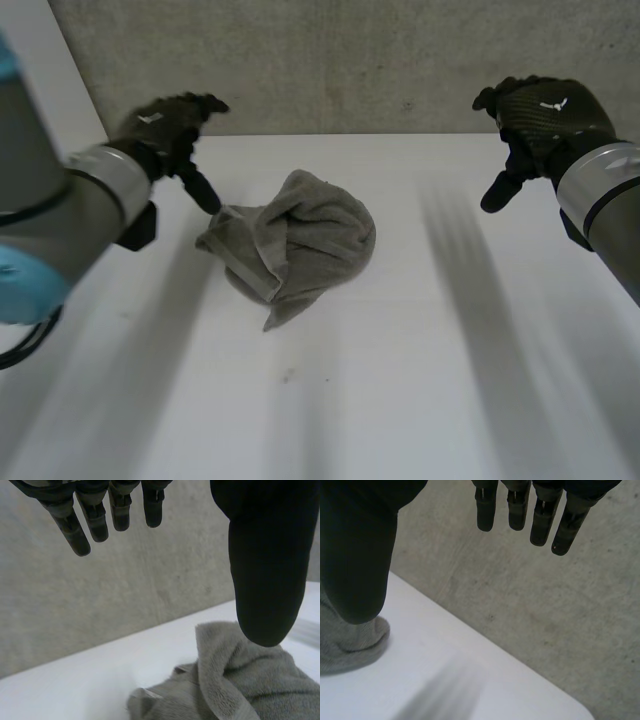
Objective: Fold the towel.
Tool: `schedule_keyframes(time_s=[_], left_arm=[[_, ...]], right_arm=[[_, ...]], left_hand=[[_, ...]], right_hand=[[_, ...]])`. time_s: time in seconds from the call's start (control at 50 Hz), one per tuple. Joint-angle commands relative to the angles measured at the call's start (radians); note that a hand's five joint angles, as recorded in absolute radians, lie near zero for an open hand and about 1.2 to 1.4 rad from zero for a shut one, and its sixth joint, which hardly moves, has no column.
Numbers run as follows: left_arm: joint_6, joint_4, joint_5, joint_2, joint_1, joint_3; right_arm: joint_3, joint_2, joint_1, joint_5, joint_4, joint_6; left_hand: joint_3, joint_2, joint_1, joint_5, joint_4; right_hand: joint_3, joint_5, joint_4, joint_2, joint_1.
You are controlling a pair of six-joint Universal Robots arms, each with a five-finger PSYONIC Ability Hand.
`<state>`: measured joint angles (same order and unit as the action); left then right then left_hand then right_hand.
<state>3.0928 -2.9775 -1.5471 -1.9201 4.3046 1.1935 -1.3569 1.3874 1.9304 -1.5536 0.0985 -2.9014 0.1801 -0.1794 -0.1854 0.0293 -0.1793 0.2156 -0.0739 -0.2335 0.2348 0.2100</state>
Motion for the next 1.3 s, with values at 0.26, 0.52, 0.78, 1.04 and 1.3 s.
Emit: schedule_keyframes(time_s=[0.26, 0.52, 0.78, 1.04, 1.3], left_arm=[[-0.100, -0.136, 0.013, -0.651, -0.032, -0.425], [-0.094, -0.146, 0.016, -0.256, -0.086, -0.179], [-0.082, -0.081, 0.073, 0.096, -0.108, 0.084], [0.033, 0.088, 0.214, 0.558, -0.137, 0.437], [0.095, 0.170, 0.202, 0.687, -0.167, 0.626]], right_arm=[[-0.021, -0.123, 0.002, 0.000, -0.008, 0.021], [0.005, -0.166, -0.007, -0.002, -0.017, 0.067], [0.024, -0.197, -0.022, 0.121, -0.034, 0.070], [0.159, -0.355, -0.022, 0.604, -0.089, 0.062], [0.292, -0.564, 0.157, 0.698, -0.082, 0.165]], left_hand=[[0.553, -0.554, -0.548, 0.529, -0.554], [1.216, -1.217, -1.211, 1.192, -1.217], [1.216, -1.217, -1.211, 1.192, -1.217], [1.216, -1.217, -1.211, 1.192, -1.217], [1.216, -1.217, -1.211, 1.192, -1.217]], right_hand=[[-0.041, 0.074, 0.059, -0.060, -0.035], [-0.041, 0.074, 0.059, -0.060, -0.035], [-0.041, 0.074, 0.059, -0.060, -0.035], [-0.041, 0.074, 0.059, -0.060, -0.035], [0.201, -0.168, -0.183, 0.182, 0.207]])
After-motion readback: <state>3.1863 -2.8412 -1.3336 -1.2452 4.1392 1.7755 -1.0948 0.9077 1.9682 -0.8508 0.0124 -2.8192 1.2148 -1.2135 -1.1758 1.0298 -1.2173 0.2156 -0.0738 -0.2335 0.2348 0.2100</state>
